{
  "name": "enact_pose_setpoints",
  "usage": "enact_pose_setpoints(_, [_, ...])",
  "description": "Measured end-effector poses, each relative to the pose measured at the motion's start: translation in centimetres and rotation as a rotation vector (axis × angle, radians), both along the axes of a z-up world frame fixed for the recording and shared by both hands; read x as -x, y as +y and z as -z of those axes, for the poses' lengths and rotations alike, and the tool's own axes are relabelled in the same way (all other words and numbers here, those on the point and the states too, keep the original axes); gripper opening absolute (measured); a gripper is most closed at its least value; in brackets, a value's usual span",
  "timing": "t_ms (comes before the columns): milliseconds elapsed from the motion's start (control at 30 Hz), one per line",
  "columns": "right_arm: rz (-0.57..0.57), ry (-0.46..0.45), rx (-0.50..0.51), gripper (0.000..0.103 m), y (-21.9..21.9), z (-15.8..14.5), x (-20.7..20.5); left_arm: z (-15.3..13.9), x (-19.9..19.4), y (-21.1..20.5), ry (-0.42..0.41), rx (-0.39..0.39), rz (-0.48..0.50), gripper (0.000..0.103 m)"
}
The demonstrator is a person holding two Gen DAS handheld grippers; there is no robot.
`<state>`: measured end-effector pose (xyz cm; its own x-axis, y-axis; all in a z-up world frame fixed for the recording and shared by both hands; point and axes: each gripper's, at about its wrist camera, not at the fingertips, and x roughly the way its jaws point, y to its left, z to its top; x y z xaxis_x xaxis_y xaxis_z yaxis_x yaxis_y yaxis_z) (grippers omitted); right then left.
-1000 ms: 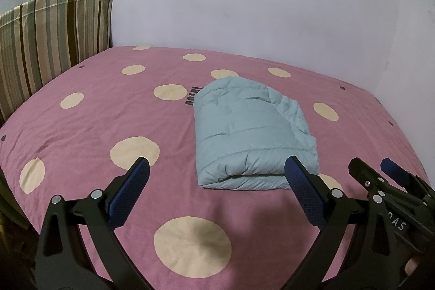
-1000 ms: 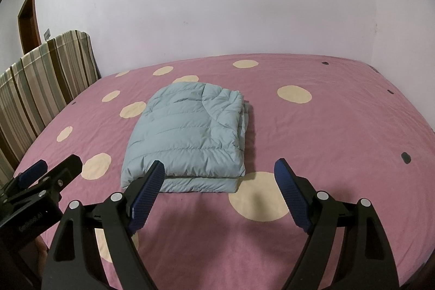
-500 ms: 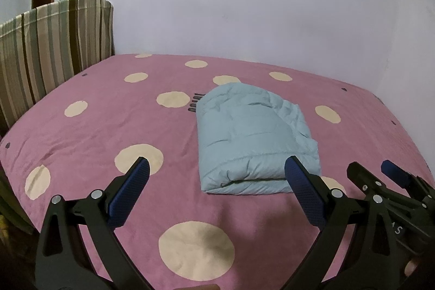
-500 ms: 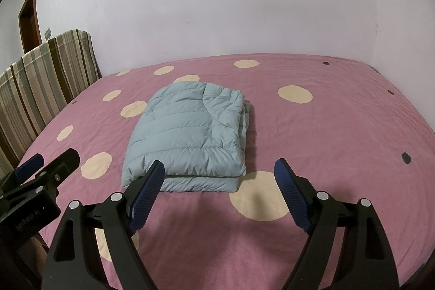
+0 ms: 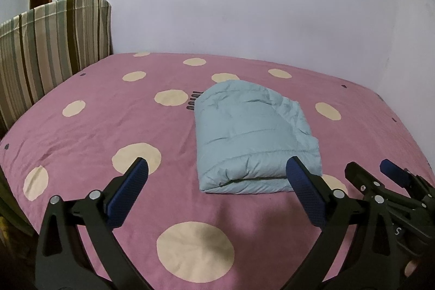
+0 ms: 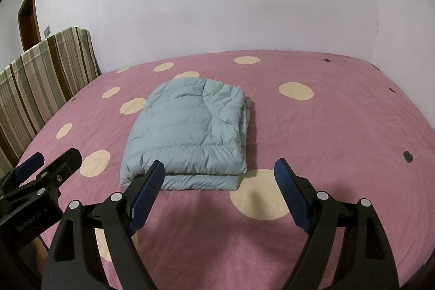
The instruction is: Fold large clothes
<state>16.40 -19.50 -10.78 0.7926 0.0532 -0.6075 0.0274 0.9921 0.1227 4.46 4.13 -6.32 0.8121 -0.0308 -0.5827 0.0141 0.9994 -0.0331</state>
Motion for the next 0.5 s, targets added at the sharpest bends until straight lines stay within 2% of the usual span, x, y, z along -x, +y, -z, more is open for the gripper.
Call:
enact_pose_setpoints(233, [-0.014, 0.01, 0.001, 0.082, -0.5, 0.3, -0.6, 0.2, -0.4, -0.2, 0.004, -0.009, 0.0, 0.101])
enact_pose_setpoints(500, [-0.002, 0.035, -0.013, 0.082, -2.0, 1.3, -1.9, 1.8, -2.7, 0.6, 0.086, 0.01, -0.04, 0.101])
